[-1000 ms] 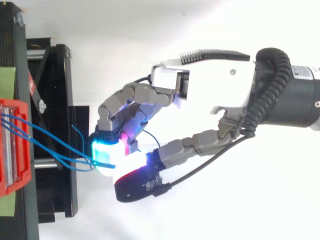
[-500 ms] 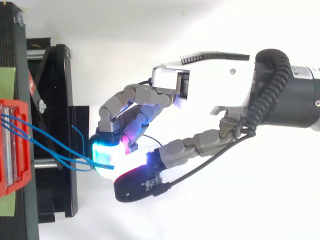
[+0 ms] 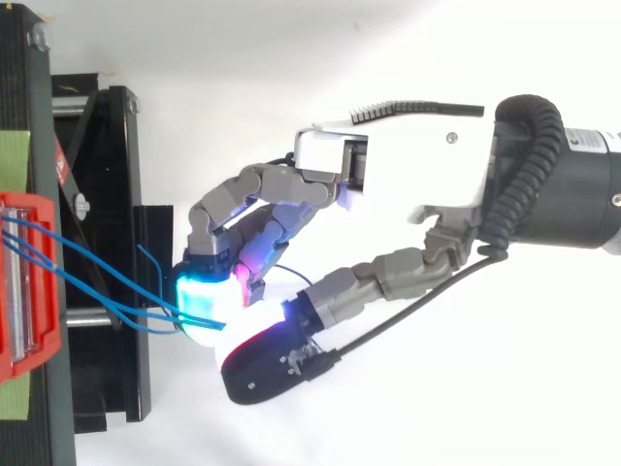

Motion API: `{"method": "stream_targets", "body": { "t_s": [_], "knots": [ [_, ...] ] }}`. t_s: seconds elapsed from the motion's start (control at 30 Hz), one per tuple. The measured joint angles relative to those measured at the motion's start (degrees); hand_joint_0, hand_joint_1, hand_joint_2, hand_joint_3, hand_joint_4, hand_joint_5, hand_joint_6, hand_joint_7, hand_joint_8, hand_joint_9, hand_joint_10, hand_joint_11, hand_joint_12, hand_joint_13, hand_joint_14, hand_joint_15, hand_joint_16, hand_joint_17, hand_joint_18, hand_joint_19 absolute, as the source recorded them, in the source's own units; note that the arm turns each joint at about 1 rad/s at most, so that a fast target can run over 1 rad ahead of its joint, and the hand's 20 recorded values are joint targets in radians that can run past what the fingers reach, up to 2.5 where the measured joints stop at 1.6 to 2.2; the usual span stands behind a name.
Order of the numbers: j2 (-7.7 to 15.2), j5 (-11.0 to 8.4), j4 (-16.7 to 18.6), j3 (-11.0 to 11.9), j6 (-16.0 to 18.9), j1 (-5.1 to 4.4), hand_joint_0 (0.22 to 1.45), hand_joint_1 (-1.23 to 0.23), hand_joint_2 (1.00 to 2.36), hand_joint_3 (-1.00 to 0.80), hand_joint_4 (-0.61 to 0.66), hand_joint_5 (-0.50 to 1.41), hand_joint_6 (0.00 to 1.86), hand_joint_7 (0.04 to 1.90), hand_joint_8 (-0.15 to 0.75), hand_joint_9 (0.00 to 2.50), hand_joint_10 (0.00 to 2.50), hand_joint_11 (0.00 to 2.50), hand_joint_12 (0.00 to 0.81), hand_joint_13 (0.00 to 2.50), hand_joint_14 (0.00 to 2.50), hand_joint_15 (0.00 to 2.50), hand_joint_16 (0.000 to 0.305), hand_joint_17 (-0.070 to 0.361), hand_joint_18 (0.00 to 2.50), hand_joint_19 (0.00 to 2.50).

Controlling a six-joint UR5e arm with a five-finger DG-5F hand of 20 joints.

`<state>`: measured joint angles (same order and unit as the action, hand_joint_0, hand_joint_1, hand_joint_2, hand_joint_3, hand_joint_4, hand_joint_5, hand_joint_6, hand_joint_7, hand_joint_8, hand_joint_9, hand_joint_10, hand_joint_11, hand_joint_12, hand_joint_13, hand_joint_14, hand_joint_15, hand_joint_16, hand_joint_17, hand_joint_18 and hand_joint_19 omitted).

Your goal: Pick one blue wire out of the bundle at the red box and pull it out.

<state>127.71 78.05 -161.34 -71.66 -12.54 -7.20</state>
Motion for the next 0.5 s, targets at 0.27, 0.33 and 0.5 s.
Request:
{"method": "stream_targets", "body": {
  "t_s": [0.27,0.33,0.5],
  "knots": [
    [0.0,0.0,0.03,0.11,0.06,-0.01,0.59,-0.79,1.02,-0.24,0.24,-0.18,0.86,1.02,0.36,0.82,0.02,0.65,0.465,0.66,0.01,0.36,0.06,0.134,0.71,0.49],
    [0.0,0.0,0.0,0.15,0.1,-0.01,0.61,-0.81,1.02,-0.24,0.23,-0.18,0.86,1.02,0.355,0.82,0.02,0.65,0.465,0.66,0.01,0.35,0.06,0.135,0.71,0.48],
    [0.0,0.0,-0.03,0.23,0.14,0.0,0.69,-0.91,1.01,-0.3,0.2,-0.2,0.87,0.95,0.342,0.78,0.02,0.66,0.459,0.66,0.01,0.33,0.06,0.134,0.73,0.43]
  ]
}}
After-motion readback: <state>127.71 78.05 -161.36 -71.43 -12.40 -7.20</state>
